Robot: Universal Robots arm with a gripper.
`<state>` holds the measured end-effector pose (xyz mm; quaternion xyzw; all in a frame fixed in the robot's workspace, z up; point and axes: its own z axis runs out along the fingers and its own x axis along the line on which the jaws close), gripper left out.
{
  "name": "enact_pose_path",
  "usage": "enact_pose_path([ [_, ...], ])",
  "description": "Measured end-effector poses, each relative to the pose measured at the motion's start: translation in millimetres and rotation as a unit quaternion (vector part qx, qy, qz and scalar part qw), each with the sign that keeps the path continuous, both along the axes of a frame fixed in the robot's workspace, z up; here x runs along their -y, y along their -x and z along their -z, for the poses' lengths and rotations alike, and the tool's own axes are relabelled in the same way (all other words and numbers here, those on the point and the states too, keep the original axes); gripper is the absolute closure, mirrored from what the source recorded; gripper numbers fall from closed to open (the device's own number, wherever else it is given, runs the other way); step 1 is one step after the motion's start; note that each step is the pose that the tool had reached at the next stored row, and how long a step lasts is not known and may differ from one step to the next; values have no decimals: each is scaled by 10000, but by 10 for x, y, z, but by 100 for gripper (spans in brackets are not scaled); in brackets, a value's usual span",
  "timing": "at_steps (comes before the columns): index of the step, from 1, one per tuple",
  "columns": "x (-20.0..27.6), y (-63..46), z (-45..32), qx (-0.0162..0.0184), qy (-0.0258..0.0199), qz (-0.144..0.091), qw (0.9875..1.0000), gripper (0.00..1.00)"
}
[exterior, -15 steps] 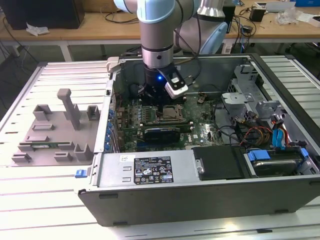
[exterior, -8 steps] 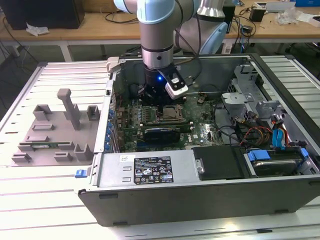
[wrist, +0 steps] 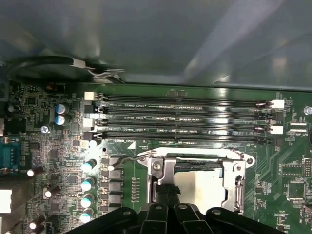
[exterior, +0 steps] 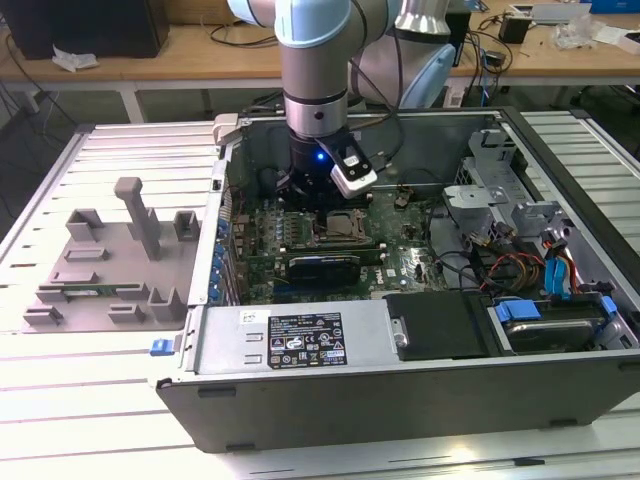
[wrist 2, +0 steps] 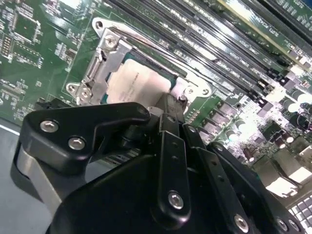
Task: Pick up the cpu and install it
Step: 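Close the cpu cover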
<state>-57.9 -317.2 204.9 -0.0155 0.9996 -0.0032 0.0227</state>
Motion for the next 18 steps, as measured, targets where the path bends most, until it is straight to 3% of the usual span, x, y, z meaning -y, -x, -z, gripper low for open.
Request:
enact_pose_path([
  [6, 0, -4, -17, -2, 0, 1, 10000, 89],
  [13, 0, -4, -261, -2, 8, 1, 10000, 89],
  [18, 3, -19, -274, -2, 9, 0, 10000, 89],
])
